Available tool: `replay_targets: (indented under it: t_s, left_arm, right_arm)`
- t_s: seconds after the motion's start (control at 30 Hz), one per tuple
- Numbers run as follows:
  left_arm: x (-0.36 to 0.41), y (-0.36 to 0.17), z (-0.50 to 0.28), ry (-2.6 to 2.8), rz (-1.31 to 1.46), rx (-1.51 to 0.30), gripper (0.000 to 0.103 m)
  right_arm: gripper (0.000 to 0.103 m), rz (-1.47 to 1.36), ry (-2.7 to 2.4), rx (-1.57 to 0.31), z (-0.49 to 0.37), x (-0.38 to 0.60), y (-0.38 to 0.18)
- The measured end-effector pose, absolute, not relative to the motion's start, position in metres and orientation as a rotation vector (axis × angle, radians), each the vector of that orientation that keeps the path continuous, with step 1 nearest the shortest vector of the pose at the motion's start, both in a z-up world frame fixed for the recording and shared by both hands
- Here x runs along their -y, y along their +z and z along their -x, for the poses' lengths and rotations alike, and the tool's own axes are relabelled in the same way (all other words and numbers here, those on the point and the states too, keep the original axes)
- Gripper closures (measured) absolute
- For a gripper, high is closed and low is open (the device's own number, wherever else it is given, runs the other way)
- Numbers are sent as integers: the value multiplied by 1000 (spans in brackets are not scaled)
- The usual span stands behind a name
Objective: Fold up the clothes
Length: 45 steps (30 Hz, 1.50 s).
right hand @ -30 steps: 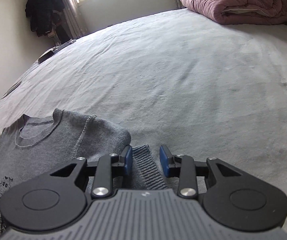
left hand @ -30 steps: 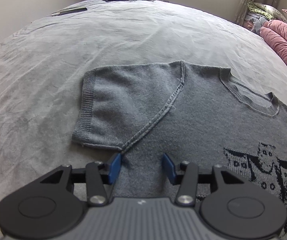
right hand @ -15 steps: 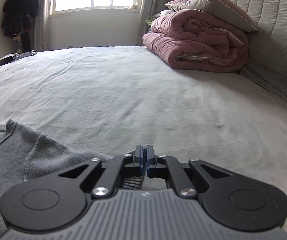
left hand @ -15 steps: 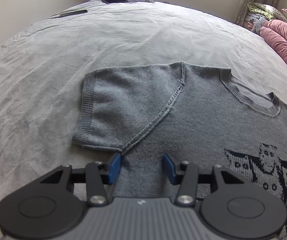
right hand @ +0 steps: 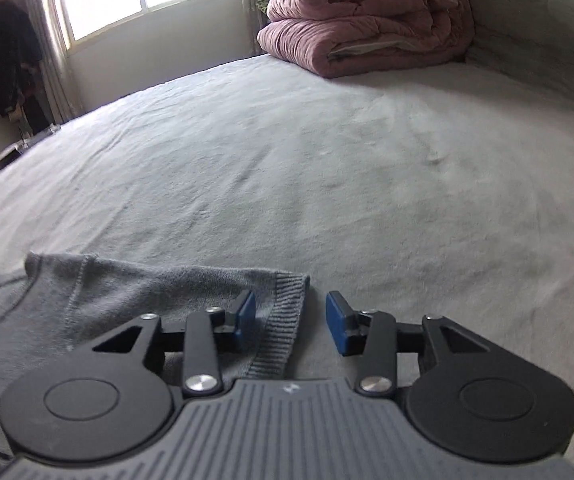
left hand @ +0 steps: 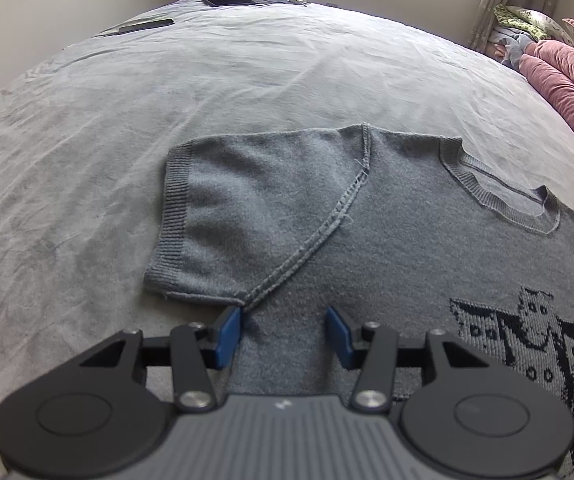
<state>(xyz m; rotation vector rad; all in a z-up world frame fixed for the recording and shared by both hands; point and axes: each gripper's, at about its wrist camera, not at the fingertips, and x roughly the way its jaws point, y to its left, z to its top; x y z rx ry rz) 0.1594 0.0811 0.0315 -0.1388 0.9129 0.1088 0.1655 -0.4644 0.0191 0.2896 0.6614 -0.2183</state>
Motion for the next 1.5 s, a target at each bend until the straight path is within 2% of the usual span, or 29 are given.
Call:
replay_targets:
  t_s: [0.27, 0.4, 0.43, 0.5, 0.53, 0.63, 0.8, 1.0, 1.2, 1.3, 1.37, 1.5]
  left_arm:
    - [-82, 32, -159, 108, 151, -914, 54]
    - [-83, 32, -158, 106, 157, -914, 54]
    - [-84, 32, -157, 104, 157, -914, 54]
    - [-85, 32, -157, 101, 158, -914, 54]
    - [-85, 32, -156, 99, 158, -914, 54]
    - [-88, 32, -156, 97, 168, -916, 54]
    - [-92, 32, -156, 97, 192, -920, 54]
    - [-92, 32, -156, 96, 191, -923, 54]
    - [-96, 32, -157, 96, 212, -926, 54]
    - [-102, 32, -157, 98, 230, -926, 54]
    - [-108, 33, -156, 104, 249, -927, 54]
    - [-122, 34, -154, 119, 295, -927, 54]
  right_arm:
    - [59, -590, 6, -748, -119, 491, 26]
    - [59, -595, -2, -768, -114, 477, 20]
    - [62, -590, -4, -765, -115, 472, 20]
    - [77, -561, -14, -774, -115, 462, 19]
    - [96, -528, -33, -783, -115, 455, 21]
    - [97, -446, -82, -768, -115, 445, 28]
    - [98, -464, -133, -729, -100, 443, 41]
    - [98, -417, -175, -776, -102, 442, 17]
    - [98, -373, -183, -781, -103, 439, 20]
    - [90, -383, -187, -773, -100, 439, 22]
    - [79, -373, -198, -766, -96, 435, 26]
    - [77, -287, -187, -729, -86, 415, 37]
